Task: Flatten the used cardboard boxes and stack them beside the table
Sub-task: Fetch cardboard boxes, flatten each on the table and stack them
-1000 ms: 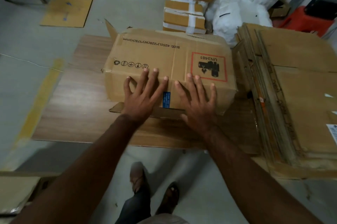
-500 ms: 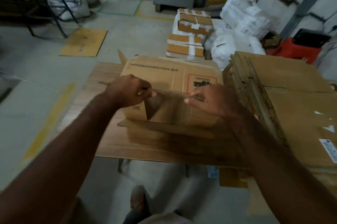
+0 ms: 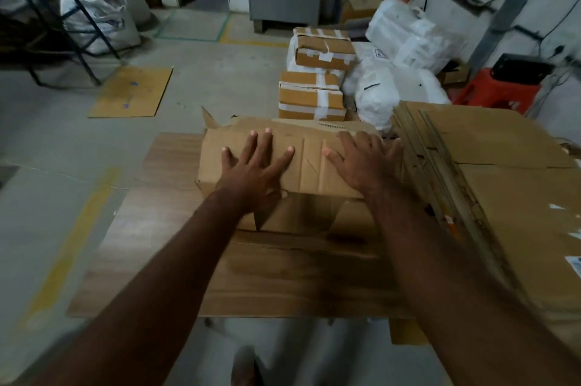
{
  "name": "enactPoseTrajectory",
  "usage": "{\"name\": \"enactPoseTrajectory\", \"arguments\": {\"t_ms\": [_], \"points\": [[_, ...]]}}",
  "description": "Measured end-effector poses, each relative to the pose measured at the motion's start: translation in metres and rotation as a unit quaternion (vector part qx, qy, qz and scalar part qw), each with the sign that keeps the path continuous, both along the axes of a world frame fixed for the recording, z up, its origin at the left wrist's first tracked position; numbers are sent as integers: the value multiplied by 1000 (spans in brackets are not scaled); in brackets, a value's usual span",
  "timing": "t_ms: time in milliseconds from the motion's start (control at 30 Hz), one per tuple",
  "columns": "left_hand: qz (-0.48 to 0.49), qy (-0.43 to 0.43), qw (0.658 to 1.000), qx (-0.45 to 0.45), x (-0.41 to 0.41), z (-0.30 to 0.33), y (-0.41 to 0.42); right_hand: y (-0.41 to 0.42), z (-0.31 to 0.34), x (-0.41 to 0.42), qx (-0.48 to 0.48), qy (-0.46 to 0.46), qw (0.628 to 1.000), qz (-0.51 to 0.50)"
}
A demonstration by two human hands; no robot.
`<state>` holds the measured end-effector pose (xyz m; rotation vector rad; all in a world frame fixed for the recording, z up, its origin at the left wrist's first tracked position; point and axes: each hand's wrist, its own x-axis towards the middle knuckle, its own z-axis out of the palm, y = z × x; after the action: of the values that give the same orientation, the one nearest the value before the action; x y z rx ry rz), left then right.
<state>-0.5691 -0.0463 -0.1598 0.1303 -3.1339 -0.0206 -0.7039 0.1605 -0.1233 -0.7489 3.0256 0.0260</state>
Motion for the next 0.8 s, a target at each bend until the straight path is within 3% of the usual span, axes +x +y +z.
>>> {"name": "enactPoseTrajectory", "arguments": {"t_ms": [300, 500, 800], "points": [[25, -29, 999, 6, -22, -4, -7, 9, -43, 21, -94, 26, 995, 30], [30, 0, 999, 26, -16, -3, 1, 57, -74, 54, -130, 40, 986, -95], [68, 16, 998, -1, -13, -7, 6, 143, -77, 84, -162, -47, 960, -225]]}}
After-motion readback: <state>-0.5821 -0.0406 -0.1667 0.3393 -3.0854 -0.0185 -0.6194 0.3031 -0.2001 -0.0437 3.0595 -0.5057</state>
